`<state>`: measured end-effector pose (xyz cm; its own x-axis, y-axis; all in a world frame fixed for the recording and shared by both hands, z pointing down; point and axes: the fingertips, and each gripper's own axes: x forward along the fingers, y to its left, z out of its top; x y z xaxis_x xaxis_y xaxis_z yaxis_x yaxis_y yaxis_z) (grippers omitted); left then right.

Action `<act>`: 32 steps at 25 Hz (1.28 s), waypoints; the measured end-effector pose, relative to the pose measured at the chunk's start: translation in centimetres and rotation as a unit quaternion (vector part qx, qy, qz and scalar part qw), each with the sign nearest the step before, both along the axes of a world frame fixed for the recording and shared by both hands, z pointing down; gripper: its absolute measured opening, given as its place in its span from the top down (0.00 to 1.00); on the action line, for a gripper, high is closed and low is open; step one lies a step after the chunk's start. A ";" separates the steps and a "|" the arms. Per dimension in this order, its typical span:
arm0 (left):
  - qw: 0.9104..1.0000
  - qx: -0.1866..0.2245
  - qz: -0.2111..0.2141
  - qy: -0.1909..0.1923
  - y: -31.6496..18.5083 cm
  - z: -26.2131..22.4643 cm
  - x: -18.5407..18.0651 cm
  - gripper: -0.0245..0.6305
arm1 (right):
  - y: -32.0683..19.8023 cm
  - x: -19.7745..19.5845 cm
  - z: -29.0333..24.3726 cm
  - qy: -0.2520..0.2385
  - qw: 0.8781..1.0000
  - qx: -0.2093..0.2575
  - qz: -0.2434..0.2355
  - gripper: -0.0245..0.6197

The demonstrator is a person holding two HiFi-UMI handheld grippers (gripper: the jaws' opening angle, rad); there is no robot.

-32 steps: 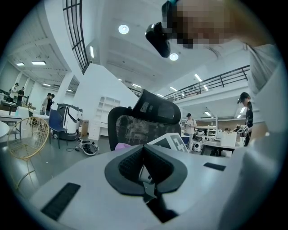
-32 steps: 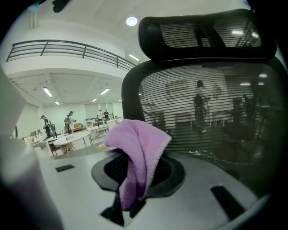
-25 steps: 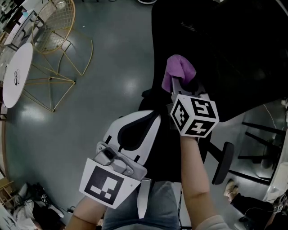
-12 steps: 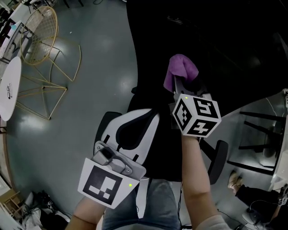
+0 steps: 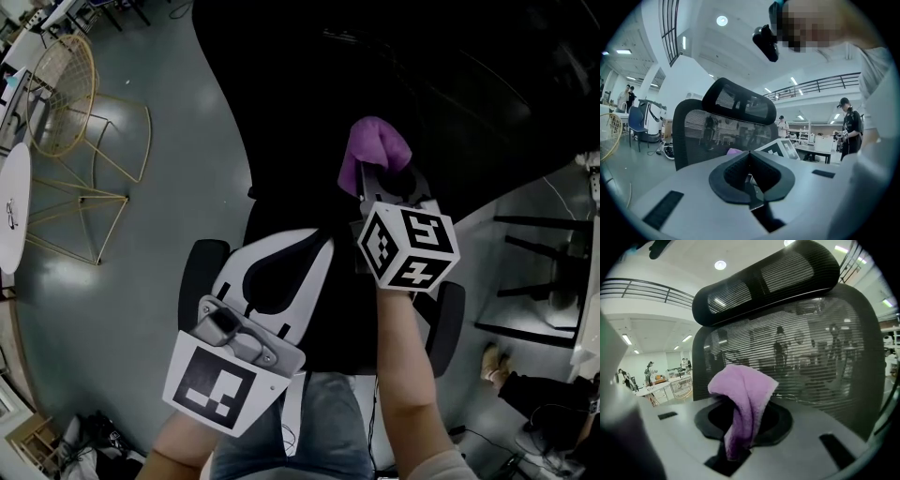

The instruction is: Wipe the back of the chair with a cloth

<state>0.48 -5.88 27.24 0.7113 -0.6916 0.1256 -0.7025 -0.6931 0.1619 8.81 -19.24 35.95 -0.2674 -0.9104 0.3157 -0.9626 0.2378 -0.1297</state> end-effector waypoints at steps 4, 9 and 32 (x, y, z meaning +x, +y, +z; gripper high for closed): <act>1.000 0.001 0.014 -0.002 0.2 -0.1 1.6 0.94 | 0.5 2.2 0.1 0.002 1.000 -0.001 0.015 0.81; 0.999 0.001 0.032 -0.003 0.5 -0.1 3.5 0.94 | 1.1 4.8 0.2 0.005 0.999 -0.003 0.033 0.81; 0.994 -0.003 0.107 -0.003 1.3 0.2 12.5 0.94 | 4.1 16.1 1.1 0.010 0.994 -0.014 0.110 0.81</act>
<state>12.95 -4.58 27.45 0.8418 -0.5228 0.1342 -0.5392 -0.8263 0.1630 24.92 -15.14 37.02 -0.0568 -0.9372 0.3441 -0.9933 0.0183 -0.1141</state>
